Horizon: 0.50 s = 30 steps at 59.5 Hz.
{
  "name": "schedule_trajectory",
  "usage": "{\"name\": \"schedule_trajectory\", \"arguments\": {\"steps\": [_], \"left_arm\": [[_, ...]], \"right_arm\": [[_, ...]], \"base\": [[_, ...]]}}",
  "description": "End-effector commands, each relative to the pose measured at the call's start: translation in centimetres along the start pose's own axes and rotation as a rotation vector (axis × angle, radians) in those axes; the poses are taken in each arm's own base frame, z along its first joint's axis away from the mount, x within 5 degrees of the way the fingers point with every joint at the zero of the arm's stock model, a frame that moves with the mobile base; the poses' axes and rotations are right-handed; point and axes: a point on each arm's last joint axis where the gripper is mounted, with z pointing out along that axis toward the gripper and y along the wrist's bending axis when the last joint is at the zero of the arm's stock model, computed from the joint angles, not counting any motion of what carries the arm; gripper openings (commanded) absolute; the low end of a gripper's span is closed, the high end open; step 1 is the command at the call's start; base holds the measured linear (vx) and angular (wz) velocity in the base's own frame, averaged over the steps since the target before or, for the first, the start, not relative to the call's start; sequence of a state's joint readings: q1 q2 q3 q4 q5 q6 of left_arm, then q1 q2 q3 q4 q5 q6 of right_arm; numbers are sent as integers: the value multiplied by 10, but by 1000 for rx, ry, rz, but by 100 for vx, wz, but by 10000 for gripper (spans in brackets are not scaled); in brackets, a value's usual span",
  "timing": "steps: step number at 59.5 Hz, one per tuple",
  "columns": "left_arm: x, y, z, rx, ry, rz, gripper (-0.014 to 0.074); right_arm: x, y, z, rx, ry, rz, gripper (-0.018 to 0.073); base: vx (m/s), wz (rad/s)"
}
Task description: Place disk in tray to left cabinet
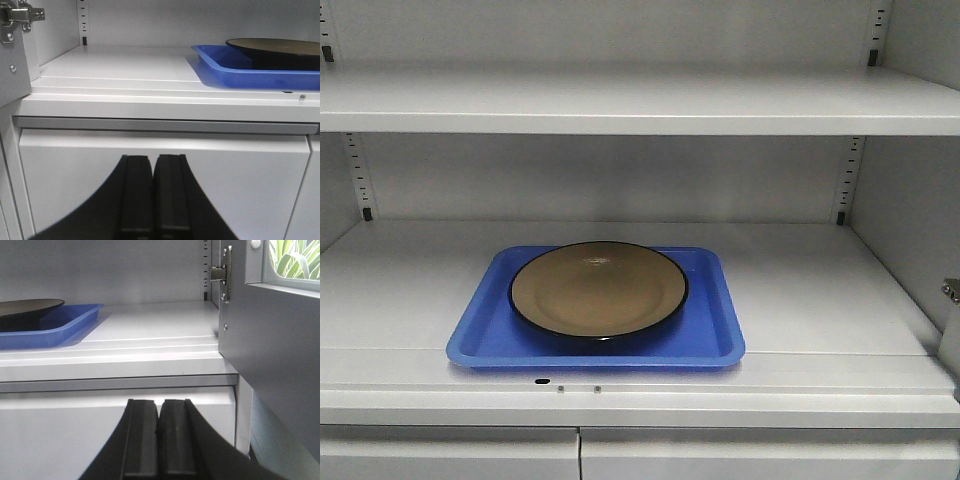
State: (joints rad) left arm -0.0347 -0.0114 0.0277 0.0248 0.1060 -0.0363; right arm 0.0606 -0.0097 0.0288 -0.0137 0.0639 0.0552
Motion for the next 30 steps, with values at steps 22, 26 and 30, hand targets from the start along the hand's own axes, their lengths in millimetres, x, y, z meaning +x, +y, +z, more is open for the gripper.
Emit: {"name": "schedule_trajectory", "arguments": {"steps": [22,26,30], "left_arm": [[-1,-1,0,9,-68,-6,-6],[-1,-1,0,9,-68,-6,-6],[-1,-1,0,9,-68,-6,-6]], "right_arm": [[0,0,0,-3,-70,-18,-6],[0,0,0,-3,-70,-18,-6],[0,0,0,-3,-70,-18,-6]], "base": [[0,0],[0,0],[0,0]]}}
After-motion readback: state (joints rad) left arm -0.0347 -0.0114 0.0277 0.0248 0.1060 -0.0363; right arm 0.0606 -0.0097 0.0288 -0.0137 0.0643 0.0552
